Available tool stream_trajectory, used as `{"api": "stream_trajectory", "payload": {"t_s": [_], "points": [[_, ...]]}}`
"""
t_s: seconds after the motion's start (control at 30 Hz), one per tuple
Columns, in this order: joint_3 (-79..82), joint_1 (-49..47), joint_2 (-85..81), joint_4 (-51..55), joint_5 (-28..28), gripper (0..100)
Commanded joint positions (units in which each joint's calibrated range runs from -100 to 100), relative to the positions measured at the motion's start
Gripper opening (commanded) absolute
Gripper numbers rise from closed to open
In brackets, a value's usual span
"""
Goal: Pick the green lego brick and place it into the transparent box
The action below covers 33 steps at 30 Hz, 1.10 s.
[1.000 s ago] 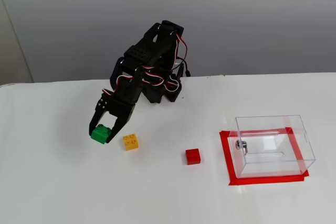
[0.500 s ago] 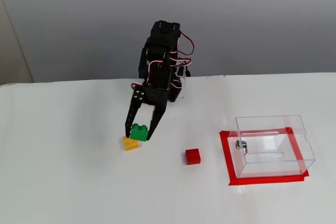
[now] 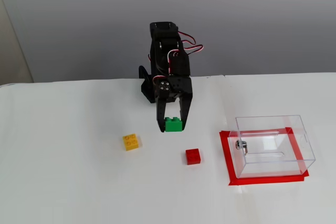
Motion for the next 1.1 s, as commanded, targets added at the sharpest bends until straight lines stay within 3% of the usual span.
{"api": "stream_trajectory", "payload": {"t_s": [0.0,0.57,1.07], "points": [[-1.72,-4.73,-1.03,0.22,-2.38,8],[-2.35,-42.51,-0.09,-0.65,-2.79,8],[-19.89,-55.89,24.09,0.13,-2.43,8]]}}
